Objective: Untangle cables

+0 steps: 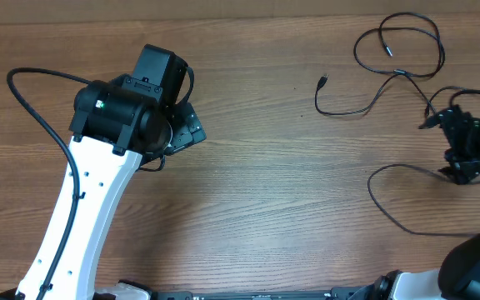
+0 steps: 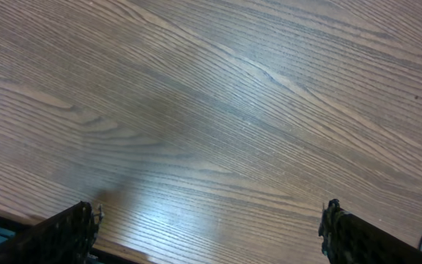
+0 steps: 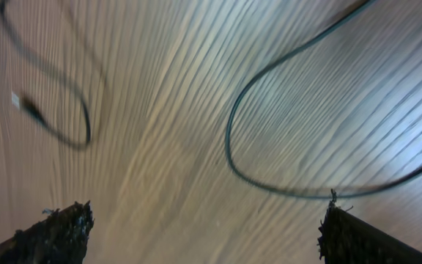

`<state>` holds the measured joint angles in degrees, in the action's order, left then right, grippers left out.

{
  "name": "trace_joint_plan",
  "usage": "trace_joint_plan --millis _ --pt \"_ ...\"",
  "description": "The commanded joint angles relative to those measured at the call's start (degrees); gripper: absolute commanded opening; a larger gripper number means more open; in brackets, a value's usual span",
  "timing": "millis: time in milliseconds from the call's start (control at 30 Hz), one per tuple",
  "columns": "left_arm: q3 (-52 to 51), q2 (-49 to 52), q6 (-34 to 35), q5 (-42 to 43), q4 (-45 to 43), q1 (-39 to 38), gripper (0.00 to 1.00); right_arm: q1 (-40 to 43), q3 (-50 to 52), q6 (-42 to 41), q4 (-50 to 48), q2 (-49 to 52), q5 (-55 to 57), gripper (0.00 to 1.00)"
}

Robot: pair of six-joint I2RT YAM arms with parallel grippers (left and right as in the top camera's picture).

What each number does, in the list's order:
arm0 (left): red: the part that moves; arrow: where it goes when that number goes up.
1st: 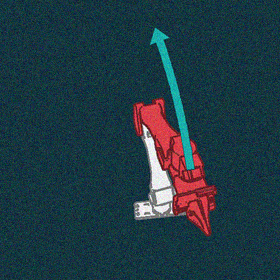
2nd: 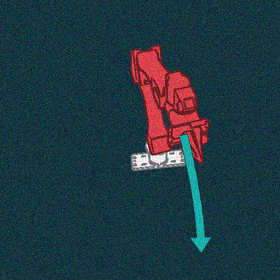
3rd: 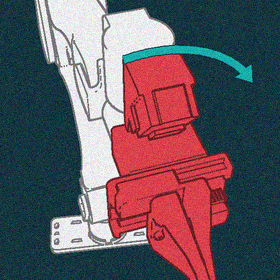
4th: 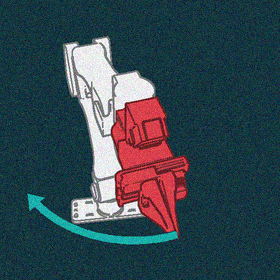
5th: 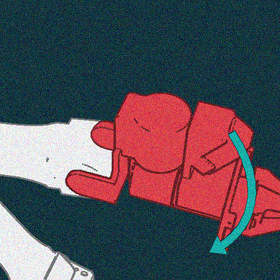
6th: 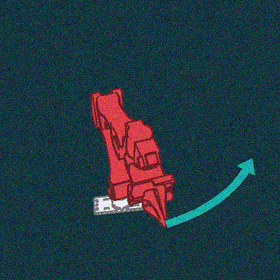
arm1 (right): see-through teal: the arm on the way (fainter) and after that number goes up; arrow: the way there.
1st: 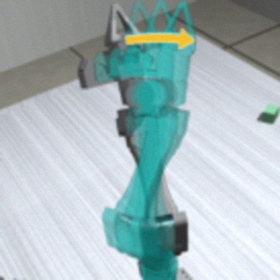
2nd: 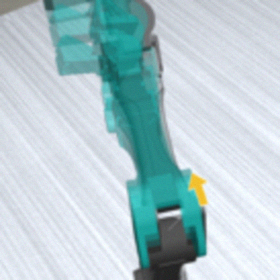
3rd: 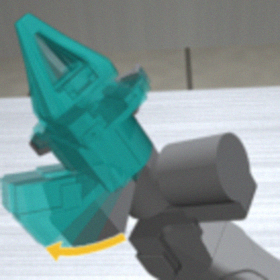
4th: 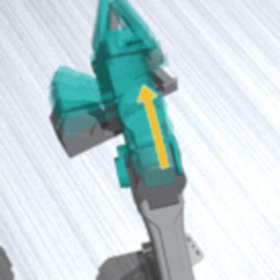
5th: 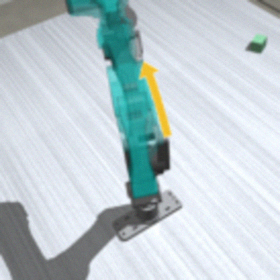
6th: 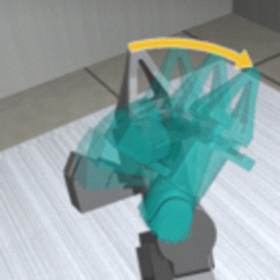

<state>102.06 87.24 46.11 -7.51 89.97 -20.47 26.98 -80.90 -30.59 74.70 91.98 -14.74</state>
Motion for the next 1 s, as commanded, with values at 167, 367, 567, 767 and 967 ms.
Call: trace_joint_plan --millis 167,367,567,767,967 --pt "1.16 -0.24 -1.09 0.07 0.0 0.2 1.0 -3.74 -0.48 4.42 4.48 -5.29 -0.37 1.0" --pt "1.16 -0.24 -1.07 0.09 -0.24 0.2 0.99 -4.44 -0.48 5.86 8.0 -10.8 -0.33 1.0" --pt "1.16 -0.24 -1.09 0.04 -0.33 0.2 1.0 -4.55 -0.48 7.13 11.19 -17.81 -0.37 1.0" --pt "1.16 -0.24 -1.09 0.04 -0.33 0.2 0.99 -7.04 -0.48 7.08 13.0 -24.57 -0.42 1.0" --pt "1.16 -0.24 -1.09 0.04 -0.33 0.2 0.99 -12.0 -0.48 7.08 16.44 -28.87 -1.05 1.0"
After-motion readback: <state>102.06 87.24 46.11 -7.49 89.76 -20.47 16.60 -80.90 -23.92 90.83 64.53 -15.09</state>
